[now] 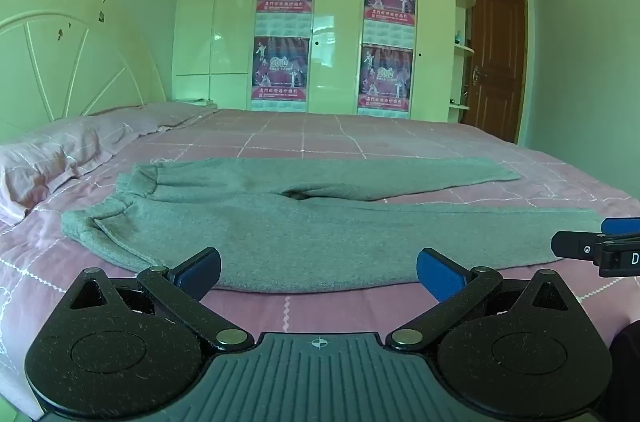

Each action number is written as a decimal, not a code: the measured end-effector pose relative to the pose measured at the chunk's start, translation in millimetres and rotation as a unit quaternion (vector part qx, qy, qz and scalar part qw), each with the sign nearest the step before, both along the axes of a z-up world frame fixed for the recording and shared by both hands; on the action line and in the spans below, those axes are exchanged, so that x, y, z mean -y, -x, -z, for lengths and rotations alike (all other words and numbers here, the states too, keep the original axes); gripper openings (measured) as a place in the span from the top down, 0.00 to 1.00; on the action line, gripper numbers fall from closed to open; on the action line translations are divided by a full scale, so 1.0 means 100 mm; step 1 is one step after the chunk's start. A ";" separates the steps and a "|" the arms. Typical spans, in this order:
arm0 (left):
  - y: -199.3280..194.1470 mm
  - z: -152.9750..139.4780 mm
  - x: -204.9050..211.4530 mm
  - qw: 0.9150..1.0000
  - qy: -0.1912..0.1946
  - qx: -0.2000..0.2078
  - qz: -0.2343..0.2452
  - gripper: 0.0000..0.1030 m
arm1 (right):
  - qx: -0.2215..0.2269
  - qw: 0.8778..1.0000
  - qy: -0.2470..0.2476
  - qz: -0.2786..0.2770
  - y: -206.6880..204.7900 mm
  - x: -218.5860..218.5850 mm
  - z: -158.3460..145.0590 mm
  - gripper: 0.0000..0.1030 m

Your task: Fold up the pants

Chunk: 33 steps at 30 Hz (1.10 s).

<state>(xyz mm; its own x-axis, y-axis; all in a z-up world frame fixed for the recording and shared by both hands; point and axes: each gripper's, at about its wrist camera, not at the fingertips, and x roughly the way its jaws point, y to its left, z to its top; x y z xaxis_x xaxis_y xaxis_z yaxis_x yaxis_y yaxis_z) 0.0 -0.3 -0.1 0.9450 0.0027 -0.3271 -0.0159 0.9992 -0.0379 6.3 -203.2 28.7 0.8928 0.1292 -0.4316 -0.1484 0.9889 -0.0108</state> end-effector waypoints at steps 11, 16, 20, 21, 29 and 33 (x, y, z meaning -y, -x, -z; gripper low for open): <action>0.01 0.01 0.02 1.000 -0.002 -0.002 -0.001 0.00 | 0.002 1.000 -0.006 0.003 0.00 0.05 0.01 0.06; -0.01 -0.01 -0.01 1.000 0.001 -0.004 -0.003 0.00 | 0.003 1.000 -0.005 0.005 -0.01 0.03 0.02 0.06; -0.01 -0.01 -0.02 1.000 0.000 -0.003 -0.004 0.00 | 0.004 1.000 -0.001 0.015 -0.02 -0.01 0.04 0.06; -0.01 -0.01 -0.02 1.000 -0.001 -0.003 -0.003 0.00 | 0.004 1.000 -0.001 0.017 -0.02 -0.02 0.04 0.06; 0.00 -0.01 -0.04 1.000 0.001 -0.001 -0.006 0.00 | 0.004 1.000 -0.001 0.016 -0.03 -0.01 0.05 0.06; -0.01 0.00 -0.05 1.000 0.001 -0.001 -0.005 0.00 | 0.004 1.000 -0.001 0.016 -0.03 -0.01 0.05 0.06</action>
<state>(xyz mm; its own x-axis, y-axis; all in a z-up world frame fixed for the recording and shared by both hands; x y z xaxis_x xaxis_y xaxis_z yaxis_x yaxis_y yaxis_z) 0.8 4.5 -0.1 0.9441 0.0121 -0.3294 -0.0264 0.9989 -0.0391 8.8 -202.2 23.8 0.9000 0.1015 -0.4240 -0.1165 0.9931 -0.0095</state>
